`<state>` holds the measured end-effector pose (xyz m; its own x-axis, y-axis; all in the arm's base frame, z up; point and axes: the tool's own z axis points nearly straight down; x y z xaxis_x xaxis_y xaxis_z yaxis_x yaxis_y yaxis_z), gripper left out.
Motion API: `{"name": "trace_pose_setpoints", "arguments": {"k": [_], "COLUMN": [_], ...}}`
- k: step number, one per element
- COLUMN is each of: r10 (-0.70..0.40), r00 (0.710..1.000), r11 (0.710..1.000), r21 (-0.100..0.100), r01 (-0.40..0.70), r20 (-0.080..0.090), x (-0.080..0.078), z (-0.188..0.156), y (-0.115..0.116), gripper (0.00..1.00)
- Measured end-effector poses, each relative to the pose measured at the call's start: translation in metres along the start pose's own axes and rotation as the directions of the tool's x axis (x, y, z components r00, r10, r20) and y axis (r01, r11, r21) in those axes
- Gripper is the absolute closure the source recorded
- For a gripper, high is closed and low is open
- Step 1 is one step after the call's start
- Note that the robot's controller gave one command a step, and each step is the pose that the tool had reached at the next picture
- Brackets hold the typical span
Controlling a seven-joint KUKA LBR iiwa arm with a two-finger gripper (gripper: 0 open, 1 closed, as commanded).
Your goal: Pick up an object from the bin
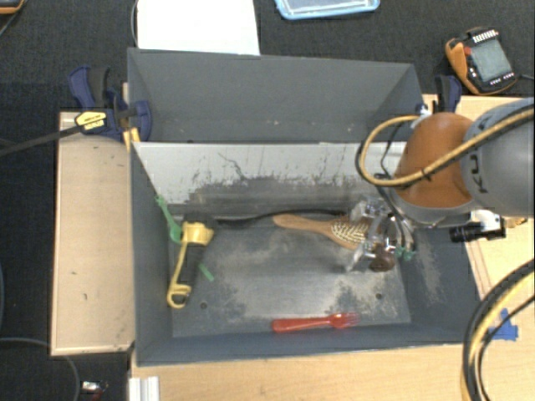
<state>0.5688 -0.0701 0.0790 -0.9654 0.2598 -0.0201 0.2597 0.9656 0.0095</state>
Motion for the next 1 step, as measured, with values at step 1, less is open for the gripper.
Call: {"name": "trace_pose_setpoints", "arguments": {"k": [1], "r10": [0.031], "r00": [0.999], "r11": [1.000], "r21": [-0.003], "r01": [-0.031], "r20": [0.005], "x": [-0.0033], "z": [0.0058], "y": [-0.0232], "gripper": [0.00]}}
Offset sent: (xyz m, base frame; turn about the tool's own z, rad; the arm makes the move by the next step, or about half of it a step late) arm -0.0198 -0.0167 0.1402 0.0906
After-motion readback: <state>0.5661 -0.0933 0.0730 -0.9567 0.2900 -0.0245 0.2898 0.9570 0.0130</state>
